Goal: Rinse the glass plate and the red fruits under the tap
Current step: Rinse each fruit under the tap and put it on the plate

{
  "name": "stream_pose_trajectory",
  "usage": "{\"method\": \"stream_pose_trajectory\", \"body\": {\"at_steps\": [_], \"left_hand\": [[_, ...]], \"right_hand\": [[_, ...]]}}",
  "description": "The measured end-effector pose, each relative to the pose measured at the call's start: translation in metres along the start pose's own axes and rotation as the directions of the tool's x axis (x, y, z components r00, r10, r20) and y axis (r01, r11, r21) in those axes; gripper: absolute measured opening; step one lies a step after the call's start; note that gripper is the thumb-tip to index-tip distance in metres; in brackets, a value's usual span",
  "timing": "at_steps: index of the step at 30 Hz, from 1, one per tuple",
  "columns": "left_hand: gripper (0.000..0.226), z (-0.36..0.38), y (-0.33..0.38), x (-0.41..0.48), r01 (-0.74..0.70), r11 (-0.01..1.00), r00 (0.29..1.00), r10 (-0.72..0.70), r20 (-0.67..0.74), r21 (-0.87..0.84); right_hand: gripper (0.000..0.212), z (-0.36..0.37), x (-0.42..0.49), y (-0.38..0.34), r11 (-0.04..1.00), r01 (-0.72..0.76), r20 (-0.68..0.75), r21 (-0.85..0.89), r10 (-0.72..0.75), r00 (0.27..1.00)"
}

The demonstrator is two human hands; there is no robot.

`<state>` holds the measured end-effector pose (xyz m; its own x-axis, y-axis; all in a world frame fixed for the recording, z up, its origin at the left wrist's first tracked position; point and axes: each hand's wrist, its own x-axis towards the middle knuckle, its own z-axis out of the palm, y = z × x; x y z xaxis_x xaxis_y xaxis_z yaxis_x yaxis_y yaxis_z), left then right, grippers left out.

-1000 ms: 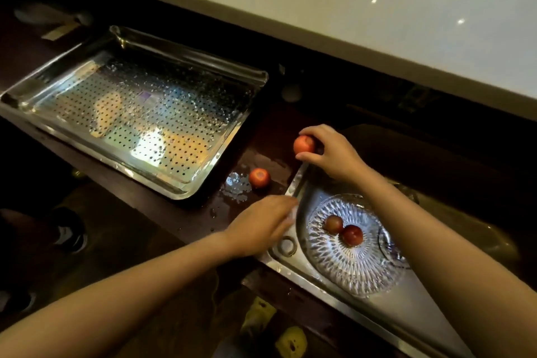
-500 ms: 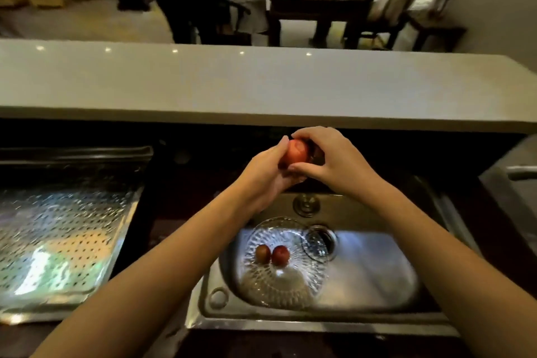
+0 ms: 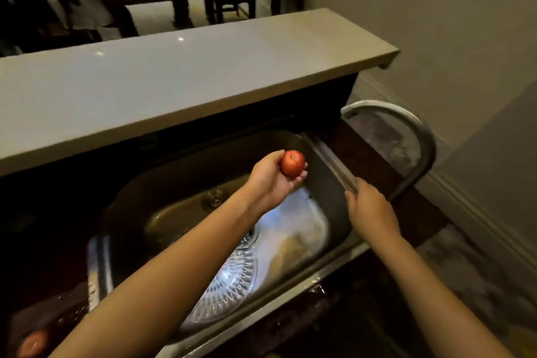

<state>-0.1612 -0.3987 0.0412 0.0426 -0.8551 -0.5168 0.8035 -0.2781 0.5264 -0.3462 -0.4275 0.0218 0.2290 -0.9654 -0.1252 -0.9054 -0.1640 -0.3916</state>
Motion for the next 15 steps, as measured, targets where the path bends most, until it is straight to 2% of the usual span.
{"method": "stream_pose_trajectory", "body": {"at_steps": [3, 5, 10, 15], "left_hand": [[0.030, 0.019, -0.014, 0.022, 0.069, 0.997, 0.998, -0.069, 0.004, 0.019], [0.030, 0.031, -0.019, 0.034, 0.094, 0.995, 0.996, -0.094, 0.006, 0.020], [0.028, 0.054, -0.030, 0.060, 0.106, 0.993, 0.994, -0.107, 0.008, 0.045], [0.030, 0.063, -0.030, 0.073, 0.105, 0.993, 0.994, -0.106, 0.020, 0.062]], "right_hand": [[0.037, 0.017, 0.005, 0.017, 0.996, -0.085, 0.001, -0.015, 0.085, 0.996], [0.033, 0.024, 0.008, 0.026, 0.992, -0.115, -0.005, 0.046, 0.116, 0.993], [0.030, 0.035, 0.013, 0.033, 0.959, -0.154, -0.063, 0.239, 0.174, 0.983], [0.030, 0.042, 0.019, 0.030, 0.949, -0.167, -0.144, 0.267, 0.210, 0.967]]}}
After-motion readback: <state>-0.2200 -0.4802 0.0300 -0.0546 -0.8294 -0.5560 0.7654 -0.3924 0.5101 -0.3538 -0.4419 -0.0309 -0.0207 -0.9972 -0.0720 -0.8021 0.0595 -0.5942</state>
